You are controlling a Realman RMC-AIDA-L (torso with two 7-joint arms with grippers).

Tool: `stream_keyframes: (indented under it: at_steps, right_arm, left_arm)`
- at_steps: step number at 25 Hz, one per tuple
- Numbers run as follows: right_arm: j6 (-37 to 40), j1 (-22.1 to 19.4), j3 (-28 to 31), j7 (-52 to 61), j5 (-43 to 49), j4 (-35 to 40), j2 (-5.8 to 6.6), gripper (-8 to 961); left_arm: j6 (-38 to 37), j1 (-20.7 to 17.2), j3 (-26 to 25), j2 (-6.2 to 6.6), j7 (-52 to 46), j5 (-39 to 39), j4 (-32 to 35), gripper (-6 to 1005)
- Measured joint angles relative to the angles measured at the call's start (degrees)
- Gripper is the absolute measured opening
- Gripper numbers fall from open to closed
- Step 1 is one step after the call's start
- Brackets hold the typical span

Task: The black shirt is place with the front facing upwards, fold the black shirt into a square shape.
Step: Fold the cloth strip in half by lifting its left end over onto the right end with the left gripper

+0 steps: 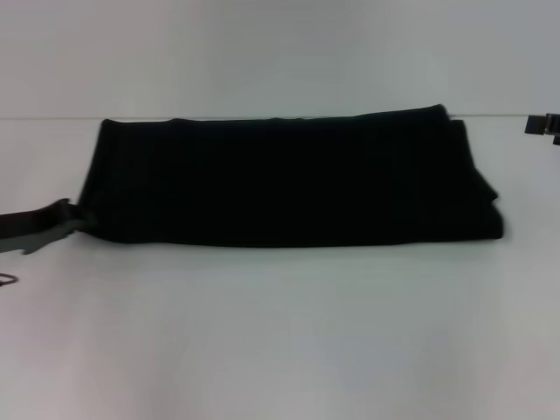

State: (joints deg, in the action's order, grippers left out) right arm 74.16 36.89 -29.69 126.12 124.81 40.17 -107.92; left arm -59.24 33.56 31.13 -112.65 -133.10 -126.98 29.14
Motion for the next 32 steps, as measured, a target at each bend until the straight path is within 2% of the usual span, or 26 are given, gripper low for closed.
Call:
stream_keyframes:
  at_steps: [6,8,12,15,17,20,21,22,23,24,27,28,29,32]
  right_arm:
    - [-0.6,0.1,0.9,-0.2,-3.3,-0.5,-1.24,788]
    - [-1.2,0.1,0.9,-0.2,-3.9,-0.6,-1.73,789]
    - [-1.8,0.3,0.8,-0.5,-4.2,-0.6,-2.53,789]
    - [-1.8,0.1,0.7,-0.9,-4.3,-0.7,-2.82,789]
    - [-1.5,-0.3,0.8,-1.4,-4.3,-0.6,-2.85,788]
    - [-0.9,-1.2,1.0,-2.0,-4.3,-0.4,-2.63,788]
    - [-0.7,-1.8,1.2,-2.3,-4.3,-0.2,-2.44,788]
    - [0.0,-2.1,1.6,-2.4,-4.4,-0.2,-2.28,788]
    - [0.6,-2.6,2.3,-2.7,-4.5,-0.1,-1.99,788]
    - [1.2,-3.0,2.9,-2.9,-4.6,0.0,-1.72,789]
    - [4.5,-4.6,5.6,-4.1,-4.7,0.2,-0.27,789]
    - [5.6,-5.1,6.4,-4.7,-4.7,0.3,0.18,789]
    - [6.6,-5.7,7.1,-5.4,-4.7,0.5,0.66,789]
    - [8.5,-7.3,8.5,-7.3,-4.8,0.8,1.94,788]
  left_arm:
    - [-1.8,-5.1,-2.5,1.81,0.1,0.0,5.5,38]
    - [-2.5,-7.5,-5.2,2.96,0.0,-0.3,7.9,39]
    - [-5.6,-9.6,-9.2,4.51,-0.1,-0.6,10.7,42]
    - [-9.8,-9.1,-10.6,4.55,0.1,0.3,11.8,43]
    - [-14.2,-7.5,-11.0,3.99,0.8,2.7,11.9,45]
    - [-21.9,-3.4,-10.1,1.58,2.9,8.1,11.5,46]
    - [-24.0,-1.2,-9.3,-0.03,3.6,9.5,11.5,47]
    - [-25.3,2.0,-8.0,-2.41,4.4,10.4,11.2,47]
    - [-25.6,3.4,-7.4,-3.52,4.8,10.6,11.0,48]
    - [-25.3,6.2,-6.0,-5.62,5.6,10.9,10.3,49]
    - [-21.2,12.3,-2.0,-10.12,8.0,11.1,6.1,50]
    - [-18.6,14.2,-0.5,-11.11,9.3,11.4,3.6,51]
    - [-15.7,15.9,0.3,-11.43,10.7,12.2,0.4,51]
    - [-2.7,21.5,0.9,-11.77,21.2,18.2,-16.8,53]
